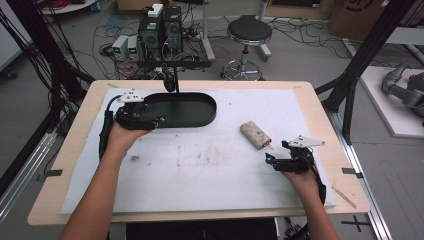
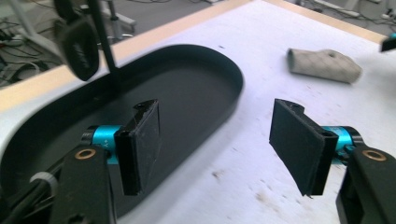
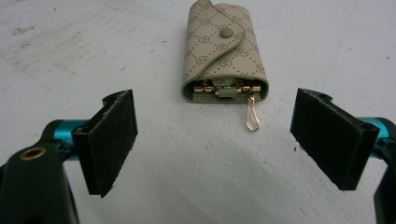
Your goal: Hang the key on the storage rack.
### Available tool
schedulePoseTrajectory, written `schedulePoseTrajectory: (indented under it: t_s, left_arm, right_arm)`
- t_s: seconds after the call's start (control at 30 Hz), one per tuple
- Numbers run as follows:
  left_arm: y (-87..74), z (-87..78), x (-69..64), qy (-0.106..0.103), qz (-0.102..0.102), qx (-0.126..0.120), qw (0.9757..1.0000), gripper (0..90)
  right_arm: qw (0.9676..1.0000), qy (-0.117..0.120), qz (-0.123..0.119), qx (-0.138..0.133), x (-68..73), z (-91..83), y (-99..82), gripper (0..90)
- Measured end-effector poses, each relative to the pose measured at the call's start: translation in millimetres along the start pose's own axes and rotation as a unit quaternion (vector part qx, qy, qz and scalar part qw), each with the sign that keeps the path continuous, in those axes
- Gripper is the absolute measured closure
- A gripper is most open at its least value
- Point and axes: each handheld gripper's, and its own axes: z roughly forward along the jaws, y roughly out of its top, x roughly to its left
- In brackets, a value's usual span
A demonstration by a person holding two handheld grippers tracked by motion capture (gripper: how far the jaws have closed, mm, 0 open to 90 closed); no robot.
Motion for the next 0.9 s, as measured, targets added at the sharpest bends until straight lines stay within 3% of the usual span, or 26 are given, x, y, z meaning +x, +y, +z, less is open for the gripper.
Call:
schedulePoseTrajectory:
  t_s: [0.63, 0.73, 0.9]
  left_arm:
    - [-47.7, 1.4, -40.3, -0.046, 0.002, 0.003, 0.9989, 23.5]
    - [-54.9, 3.2, -45.6, -0.036, 0.009, 0.004, 0.9993, 19.4]
    - [-58.7, 5.9, -48.8, -0.039, 0.012, 0.009, 0.9991, 16.7]
  right_arm:
    - [1.0000, -0.002, 0.005, 0.002, -1.0, 2.2, -0.4, 15.2]
    - [1.0000, -0.003, 0.007, 0.002, -1.8, 2.2, -0.3, 15.2]
    - [1.0000, -0.005, 0.003, 0.003, -0.1, 3.1, 0.0, 15.2]
